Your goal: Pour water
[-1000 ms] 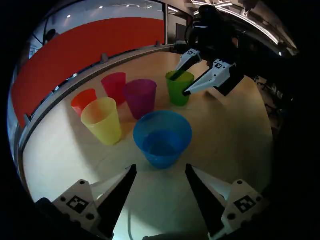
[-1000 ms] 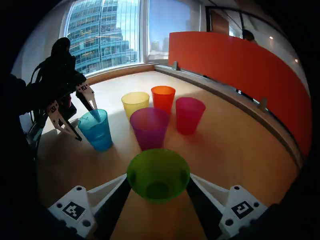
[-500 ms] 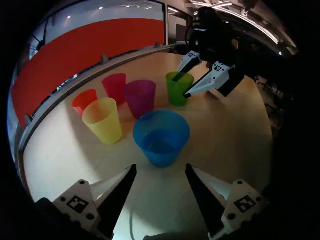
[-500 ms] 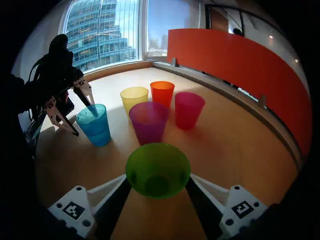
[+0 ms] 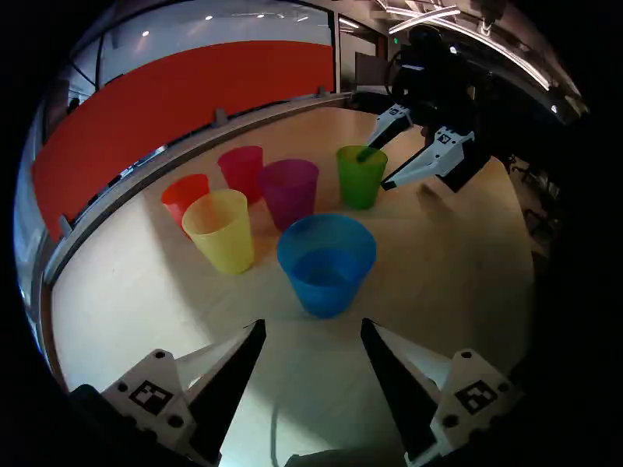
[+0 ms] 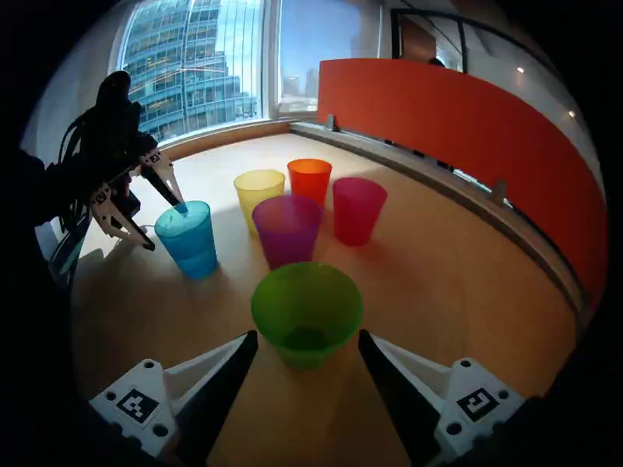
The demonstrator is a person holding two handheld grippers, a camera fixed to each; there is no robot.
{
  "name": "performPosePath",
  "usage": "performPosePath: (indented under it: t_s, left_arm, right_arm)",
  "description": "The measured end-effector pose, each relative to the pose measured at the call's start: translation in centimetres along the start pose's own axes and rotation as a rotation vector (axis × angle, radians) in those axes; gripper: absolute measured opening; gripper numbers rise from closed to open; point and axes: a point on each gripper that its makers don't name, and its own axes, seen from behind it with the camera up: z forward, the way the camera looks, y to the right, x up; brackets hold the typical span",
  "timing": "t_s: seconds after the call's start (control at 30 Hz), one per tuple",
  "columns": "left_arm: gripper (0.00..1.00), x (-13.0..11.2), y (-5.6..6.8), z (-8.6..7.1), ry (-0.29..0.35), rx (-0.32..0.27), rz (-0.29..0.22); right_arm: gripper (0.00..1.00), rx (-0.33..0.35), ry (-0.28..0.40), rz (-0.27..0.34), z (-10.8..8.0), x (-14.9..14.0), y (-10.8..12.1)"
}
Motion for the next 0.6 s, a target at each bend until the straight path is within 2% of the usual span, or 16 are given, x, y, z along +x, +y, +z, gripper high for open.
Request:
performPosePath:
  t_s: [0.6]
  left_arm:
    - [0.91, 0.4, -2.3, -3.6, 0.095, 0.155, -0.116]
  right_arm:
    - [1.00, -0.116, 0.075, 0.073, -5.5, -1.2, 0.4]
